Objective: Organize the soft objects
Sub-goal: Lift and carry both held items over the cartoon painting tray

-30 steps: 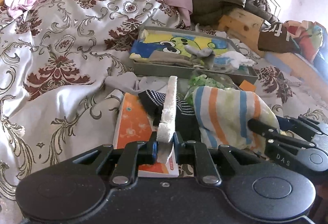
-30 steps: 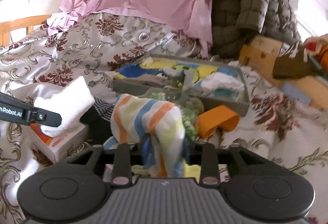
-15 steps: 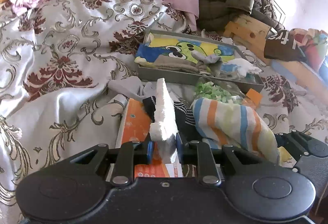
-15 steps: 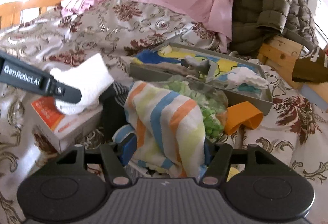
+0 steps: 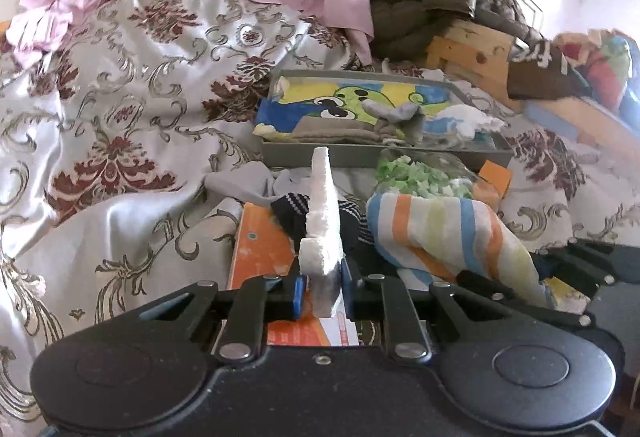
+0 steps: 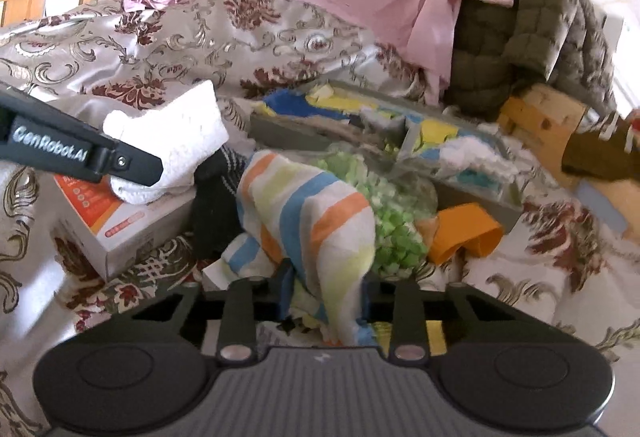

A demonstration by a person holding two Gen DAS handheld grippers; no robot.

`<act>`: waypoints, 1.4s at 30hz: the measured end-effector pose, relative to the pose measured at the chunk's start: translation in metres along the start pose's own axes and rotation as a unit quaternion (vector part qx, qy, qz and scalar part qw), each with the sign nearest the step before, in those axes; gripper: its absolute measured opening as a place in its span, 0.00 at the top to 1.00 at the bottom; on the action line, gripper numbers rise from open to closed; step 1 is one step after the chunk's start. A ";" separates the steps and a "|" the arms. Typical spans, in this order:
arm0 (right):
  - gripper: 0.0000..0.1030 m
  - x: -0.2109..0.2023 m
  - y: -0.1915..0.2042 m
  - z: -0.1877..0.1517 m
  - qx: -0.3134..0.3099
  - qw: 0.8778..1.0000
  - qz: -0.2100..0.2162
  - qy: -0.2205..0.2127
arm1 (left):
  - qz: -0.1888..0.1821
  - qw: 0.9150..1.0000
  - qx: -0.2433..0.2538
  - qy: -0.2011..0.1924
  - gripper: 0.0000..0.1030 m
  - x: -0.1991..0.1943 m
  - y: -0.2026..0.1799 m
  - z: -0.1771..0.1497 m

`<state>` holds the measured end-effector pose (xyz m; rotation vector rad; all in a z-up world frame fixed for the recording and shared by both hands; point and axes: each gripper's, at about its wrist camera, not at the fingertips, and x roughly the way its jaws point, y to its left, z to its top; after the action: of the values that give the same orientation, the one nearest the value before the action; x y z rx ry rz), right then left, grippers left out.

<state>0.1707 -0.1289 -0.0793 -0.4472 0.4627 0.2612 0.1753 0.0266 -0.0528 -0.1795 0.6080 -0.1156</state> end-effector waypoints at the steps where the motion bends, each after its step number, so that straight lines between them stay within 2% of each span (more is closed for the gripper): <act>1: 0.73 -0.004 0.002 0.000 -0.005 1.000 -0.005 -0.009 | -0.002 1.000 -0.010 -0.001 0.86 -0.001 0.002 0.000; 7: 0.76 -0.023 0.001 0.002 -0.021 0.998 -0.033 -0.048 | -0.008 1.000 -0.025 -0.016 0.87 -0.011 0.005 0.000; 12: 0.76 -0.039 -0.005 0.005 -0.010 0.995 -0.058 -0.082 | -0.012 0.999 -0.005 -0.038 0.87 -0.024 -0.006 -0.001; 15: 0.76 -0.040 -0.010 0.005 0.000 0.994 -0.069 -0.088 | -0.013 0.999 0.008 -0.042 0.86 -0.027 -0.011 -0.002; 22: 0.76 -0.036 -0.017 0.006 0.018 0.994 -0.060 -0.091 | -0.026 0.998 0.001 -0.050 0.86 -0.030 -0.013 0.004; 26: 0.76 -0.032 -0.031 0.017 0.038 0.992 -0.052 -0.113 | -0.044 0.997 -0.021 -0.060 0.86 -0.025 -0.017 0.031; 30: 0.76 -0.016 -0.057 0.038 0.061 0.987 -0.046 -0.144 | -0.046 0.996 -0.009 -0.077 0.86 -0.005 -0.027 0.065; 34: 0.76 0.025 -0.094 0.062 0.112 0.981 -0.037 -0.154 | -0.033 0.996 0.002 -0.086 0.86 0.033 -0.034 0.106; 38: 0.76 0.074 -0.123 0.085 0.164 0.976 -0.035 -0.143 | -0.026 0.997 -0.011 -0.072 0.86 0.079 -0.034 0.141; 42: 0.76 0.104 -0.142 0.102 0.181 0.973 -0.036 -0.136 | -0.031 0.998 -0.032 -0.047 0.86 0.123 -0.029 0.167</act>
<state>0.3468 -0.1900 0.0022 -0.0686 0.2167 0.1587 0.3704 0.0005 0.0196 -0.2637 0.5121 -0.1468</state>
